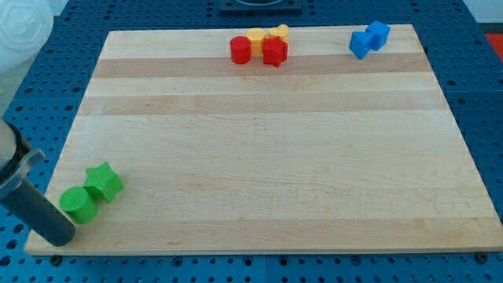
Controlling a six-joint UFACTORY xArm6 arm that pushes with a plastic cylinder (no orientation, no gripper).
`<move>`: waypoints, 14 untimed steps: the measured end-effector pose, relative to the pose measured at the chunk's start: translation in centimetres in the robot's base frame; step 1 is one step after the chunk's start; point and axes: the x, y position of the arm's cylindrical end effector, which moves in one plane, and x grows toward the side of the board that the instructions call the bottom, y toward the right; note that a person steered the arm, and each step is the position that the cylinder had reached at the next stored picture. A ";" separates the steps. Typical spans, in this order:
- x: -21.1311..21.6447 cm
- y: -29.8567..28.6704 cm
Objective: Push the green blocks upwards
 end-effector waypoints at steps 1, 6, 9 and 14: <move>-0.9 0.0; -6.2 -0.6; -5.5 1.3; -5.9 3.8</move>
